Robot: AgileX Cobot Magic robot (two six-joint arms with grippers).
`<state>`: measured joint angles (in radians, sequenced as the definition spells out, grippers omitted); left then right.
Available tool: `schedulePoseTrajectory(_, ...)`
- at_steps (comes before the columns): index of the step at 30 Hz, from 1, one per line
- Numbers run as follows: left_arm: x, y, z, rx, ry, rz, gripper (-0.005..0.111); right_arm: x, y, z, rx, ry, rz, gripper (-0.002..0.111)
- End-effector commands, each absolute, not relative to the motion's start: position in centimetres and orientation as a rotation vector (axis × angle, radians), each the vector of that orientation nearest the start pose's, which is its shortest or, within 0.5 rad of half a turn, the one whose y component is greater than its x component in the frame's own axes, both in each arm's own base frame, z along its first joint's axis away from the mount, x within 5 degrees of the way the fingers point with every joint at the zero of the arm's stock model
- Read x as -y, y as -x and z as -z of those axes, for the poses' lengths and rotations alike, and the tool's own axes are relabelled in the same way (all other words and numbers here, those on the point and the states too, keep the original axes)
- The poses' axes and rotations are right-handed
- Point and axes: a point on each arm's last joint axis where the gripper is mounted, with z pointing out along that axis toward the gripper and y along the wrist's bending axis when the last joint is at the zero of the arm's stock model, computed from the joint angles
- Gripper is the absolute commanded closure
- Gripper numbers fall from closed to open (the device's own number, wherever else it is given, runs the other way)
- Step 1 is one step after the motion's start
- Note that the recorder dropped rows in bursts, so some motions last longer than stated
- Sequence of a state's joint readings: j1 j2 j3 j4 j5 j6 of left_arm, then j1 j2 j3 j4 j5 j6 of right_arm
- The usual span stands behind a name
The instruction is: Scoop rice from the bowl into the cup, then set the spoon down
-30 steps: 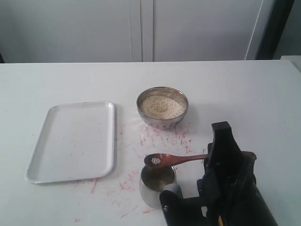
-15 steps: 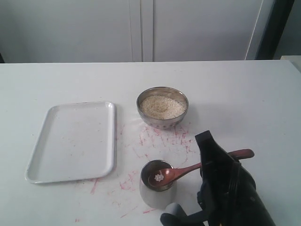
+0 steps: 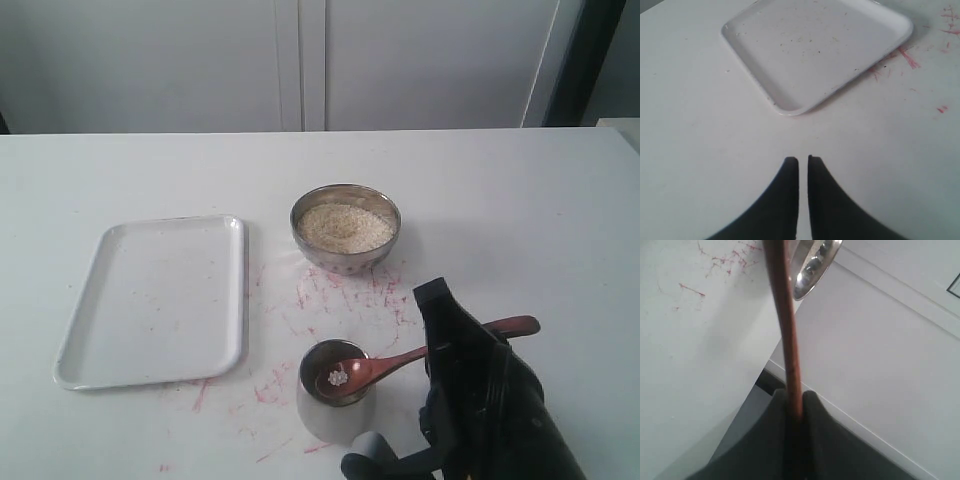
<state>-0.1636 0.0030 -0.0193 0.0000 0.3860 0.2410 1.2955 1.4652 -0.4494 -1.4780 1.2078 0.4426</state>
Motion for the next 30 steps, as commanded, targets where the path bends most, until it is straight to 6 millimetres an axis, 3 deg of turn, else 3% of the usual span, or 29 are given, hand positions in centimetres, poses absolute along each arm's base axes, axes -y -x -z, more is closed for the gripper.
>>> schedulePoseTrajectory(1,0.8,-5.1,-17.9,-1.855,-0.377,-0.047,0.092,-15.8,-13.3,-19.2,-1.284,1.759,1.364,0.108)
schedulePoseTrajectory(10,0.8,-5.1,-17.9,-1.855,-0.377,-0.047,0.092,-15.6,-13.4,-19.2,-1.296,1.754,1.364,0.108)
schedulePoseTrajectory(16,0.8,-5.1,-17.9,-1.855,-0.377,-0.047,0.092,-14.5,-13.9,-20.5,-1.357,1.676,1.351,0.108)
schedulePoseTrajectory(30,0.8,-5.1,-17.9,-1.855,-0.377,-0.047,0.092,-14.3,-13.9,-21.5,-1.127,1.870,1.490,0.108)
